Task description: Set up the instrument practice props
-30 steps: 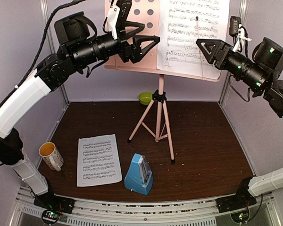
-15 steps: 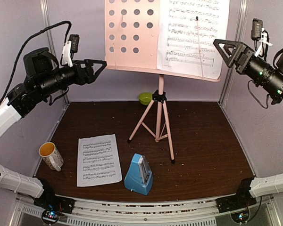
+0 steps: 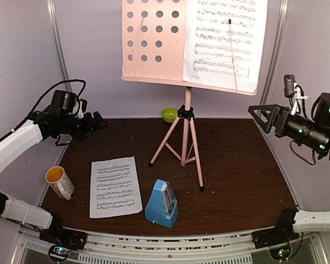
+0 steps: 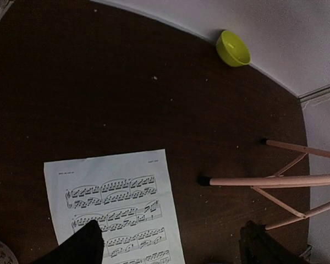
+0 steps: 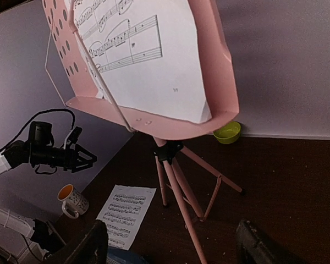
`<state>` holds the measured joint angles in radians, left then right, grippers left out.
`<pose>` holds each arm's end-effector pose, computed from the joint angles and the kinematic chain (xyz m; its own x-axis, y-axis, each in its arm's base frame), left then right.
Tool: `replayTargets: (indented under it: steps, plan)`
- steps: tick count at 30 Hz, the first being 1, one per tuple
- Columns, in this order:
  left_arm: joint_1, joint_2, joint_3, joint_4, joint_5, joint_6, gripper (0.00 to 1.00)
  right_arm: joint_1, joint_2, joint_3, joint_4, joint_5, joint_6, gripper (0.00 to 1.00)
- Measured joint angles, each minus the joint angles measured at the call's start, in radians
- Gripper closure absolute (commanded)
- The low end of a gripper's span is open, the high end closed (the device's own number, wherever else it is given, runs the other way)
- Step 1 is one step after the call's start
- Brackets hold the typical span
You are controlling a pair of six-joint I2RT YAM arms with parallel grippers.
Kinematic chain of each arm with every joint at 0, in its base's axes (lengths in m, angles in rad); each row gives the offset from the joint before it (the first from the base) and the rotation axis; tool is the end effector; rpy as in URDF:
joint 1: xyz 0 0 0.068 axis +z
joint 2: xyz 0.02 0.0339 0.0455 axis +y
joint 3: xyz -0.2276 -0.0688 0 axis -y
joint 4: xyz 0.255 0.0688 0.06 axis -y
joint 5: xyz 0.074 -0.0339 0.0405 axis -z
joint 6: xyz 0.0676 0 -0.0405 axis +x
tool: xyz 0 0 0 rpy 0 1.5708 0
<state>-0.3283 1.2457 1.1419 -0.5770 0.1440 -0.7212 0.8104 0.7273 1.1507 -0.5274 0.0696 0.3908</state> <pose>0.2966 -0.1113 0.2737 -0.7278 -0.4424 -0.5239 -0.0745 0.8105 -0.5809 0.1402 0.1406 0.4096 -0.3233 0.2114 -0.9224 -0.5970 0.7107 0.3722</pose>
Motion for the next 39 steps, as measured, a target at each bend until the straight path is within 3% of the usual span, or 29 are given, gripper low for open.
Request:
replayTargets:
  steps: [16, 28, 33, 39]
  plan:
    - [0.115, 0.193, -0.28, -0.003, 0.093, -0.013, 0.07, 0.0, -0.027, -0.249, -0.029, -0.018, 0.096, 0.19]
    - [0.27, 0.424, -0.202, 0.056, 0.127, 0.171, 0.1, 0.0, 0.04, -0.254, 0.027, -0.051, 0.107, 0.19]
    - [0.278, 0.486, -0.16, 0.114, 0.224, 0.236, 0.17, 0.0, 0.047, -0.254, 0.031, -0.051, 0.106, 0.18]
    - [0.224, 0.493, -0.226, 0.281, 0.371, 0.233, 0.18, -0.001, 0.055, -0.254, 0.031, -0.051, 0.104, 0.18]
